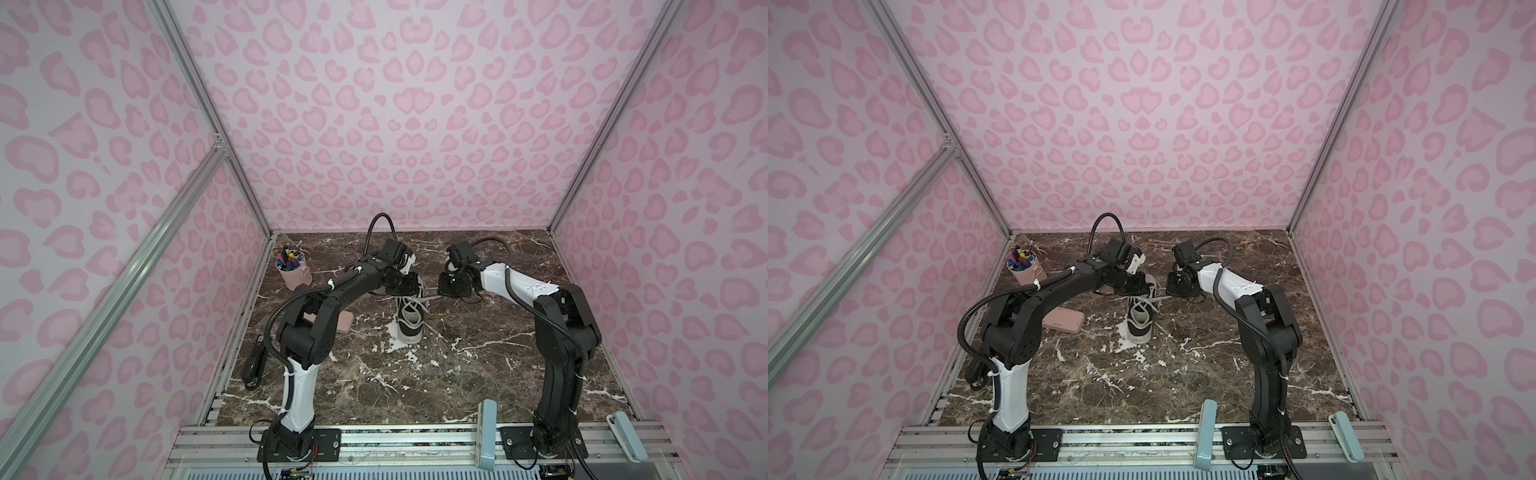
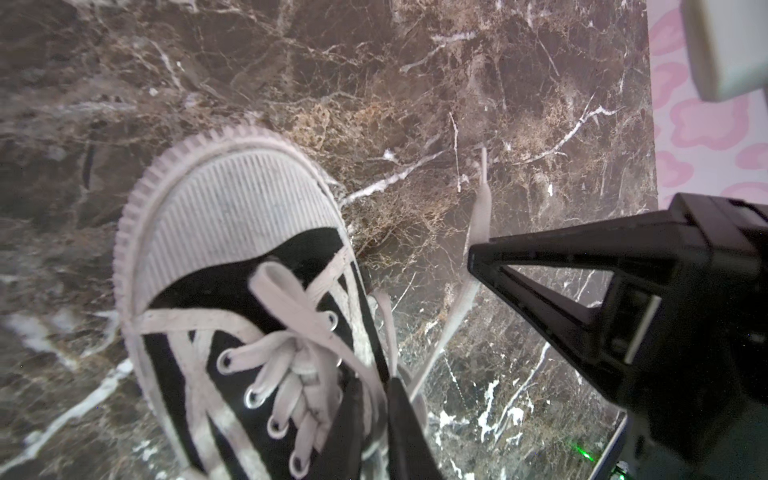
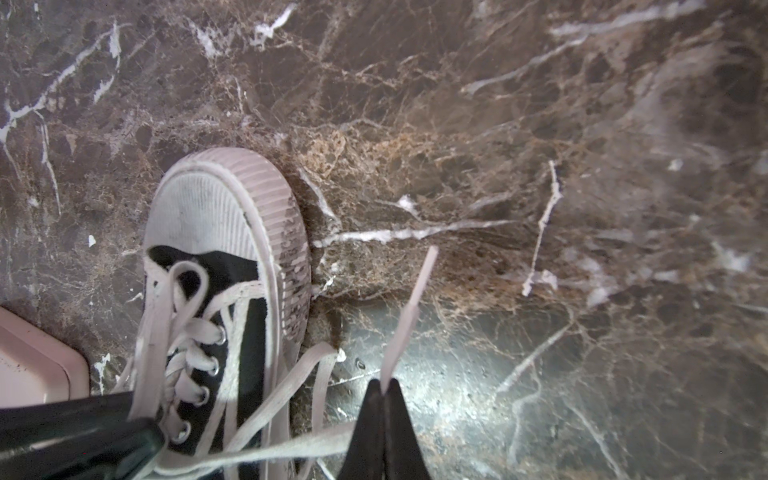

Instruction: Tie the shoes

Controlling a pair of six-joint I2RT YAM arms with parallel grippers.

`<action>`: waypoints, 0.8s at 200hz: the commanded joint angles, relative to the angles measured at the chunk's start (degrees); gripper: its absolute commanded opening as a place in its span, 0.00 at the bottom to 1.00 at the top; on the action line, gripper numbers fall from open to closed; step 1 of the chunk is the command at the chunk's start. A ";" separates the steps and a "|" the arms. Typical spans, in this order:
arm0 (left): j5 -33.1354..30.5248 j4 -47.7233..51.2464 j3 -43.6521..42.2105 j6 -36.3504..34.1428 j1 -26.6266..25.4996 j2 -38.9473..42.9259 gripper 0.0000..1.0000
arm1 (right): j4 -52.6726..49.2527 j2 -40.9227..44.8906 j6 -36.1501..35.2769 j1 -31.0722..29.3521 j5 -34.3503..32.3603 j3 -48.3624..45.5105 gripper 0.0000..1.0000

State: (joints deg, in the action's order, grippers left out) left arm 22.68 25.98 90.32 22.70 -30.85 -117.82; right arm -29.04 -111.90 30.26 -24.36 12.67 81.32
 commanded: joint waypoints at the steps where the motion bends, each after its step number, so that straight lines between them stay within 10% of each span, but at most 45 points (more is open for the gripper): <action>1: -1.12 -0.29 0.07 -0.13 0.17 1.16 0.04 | -0.17 -0.25 -0.59 0.17 -0.10 -0.45 0.00; 128: 2.92 -4.33 -4.96 1.80 3.25 3.41 0.04 | 0.90 -2.36 -3.69 1.29 4.49 1.73 0.00; 160: 4.13 -5.23 -5.16 2.45 3.25 3.39 0.04 | 1.66 -0.78 -5.59 1.28 5.83 0.93 0.14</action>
State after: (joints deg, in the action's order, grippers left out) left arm 24.95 22.87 85.60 24.25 -27.70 -114.96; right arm -28.23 -113.62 27.16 -23.11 16.78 82.83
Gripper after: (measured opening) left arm 0.051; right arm 0.109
